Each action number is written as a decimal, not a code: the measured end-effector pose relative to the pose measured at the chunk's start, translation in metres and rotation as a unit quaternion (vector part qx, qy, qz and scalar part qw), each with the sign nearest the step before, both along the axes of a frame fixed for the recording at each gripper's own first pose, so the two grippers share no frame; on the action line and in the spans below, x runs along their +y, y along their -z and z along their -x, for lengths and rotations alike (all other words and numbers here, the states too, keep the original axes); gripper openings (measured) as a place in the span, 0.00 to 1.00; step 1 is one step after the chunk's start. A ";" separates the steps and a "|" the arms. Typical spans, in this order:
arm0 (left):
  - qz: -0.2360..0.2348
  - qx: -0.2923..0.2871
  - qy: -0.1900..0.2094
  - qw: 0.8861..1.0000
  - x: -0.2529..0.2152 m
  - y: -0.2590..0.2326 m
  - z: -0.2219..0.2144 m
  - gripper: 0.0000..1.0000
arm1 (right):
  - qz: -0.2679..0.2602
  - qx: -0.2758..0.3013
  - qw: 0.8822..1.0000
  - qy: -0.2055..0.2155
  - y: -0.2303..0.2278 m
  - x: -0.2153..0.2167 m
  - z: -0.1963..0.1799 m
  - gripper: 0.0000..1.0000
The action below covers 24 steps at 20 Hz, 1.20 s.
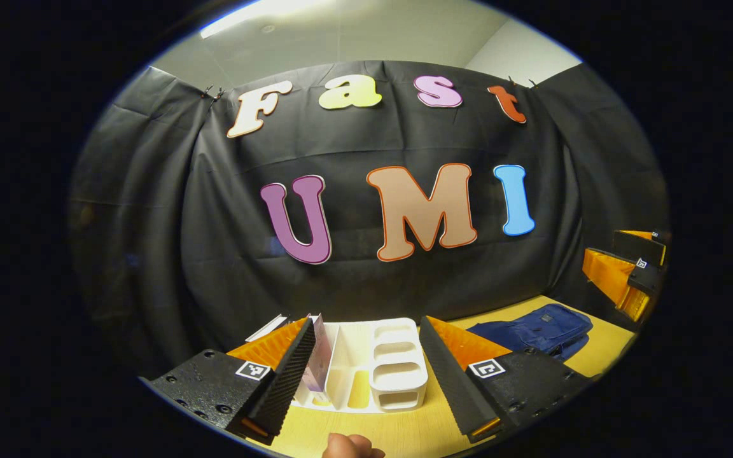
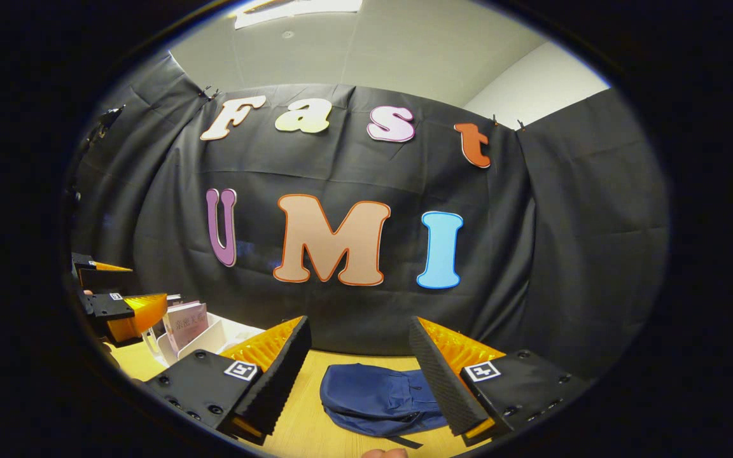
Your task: Open the schoolbag, grab two books from the bookshelf and put them into the schoolbag.
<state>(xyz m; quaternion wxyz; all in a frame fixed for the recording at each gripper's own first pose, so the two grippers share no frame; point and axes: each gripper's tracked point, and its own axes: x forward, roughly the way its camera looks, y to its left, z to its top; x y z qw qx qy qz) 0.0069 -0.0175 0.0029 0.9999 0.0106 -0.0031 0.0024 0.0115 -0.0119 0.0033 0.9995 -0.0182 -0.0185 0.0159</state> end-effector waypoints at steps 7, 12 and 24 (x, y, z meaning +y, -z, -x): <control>-0.016 -0.004 0.005 1.000 0.009 -0.006 -0.002 0.96 | 0.063 -0.003 0.998 -0.012 0.003 -0.001 -0.014 0.99; 0.003 0.022 -0.015 1.000 0.023 0.014 0.002 0.96 | 0.348 0.011 0.932 -0.103 0.074 0.008 -0.051 0.92; 0.014 0.059 -0.137 0.989 0.096 0.039 0.018 0.96 | 0.651 0.126 0.699 -0.269 0.328 0.022 -0.139 0.89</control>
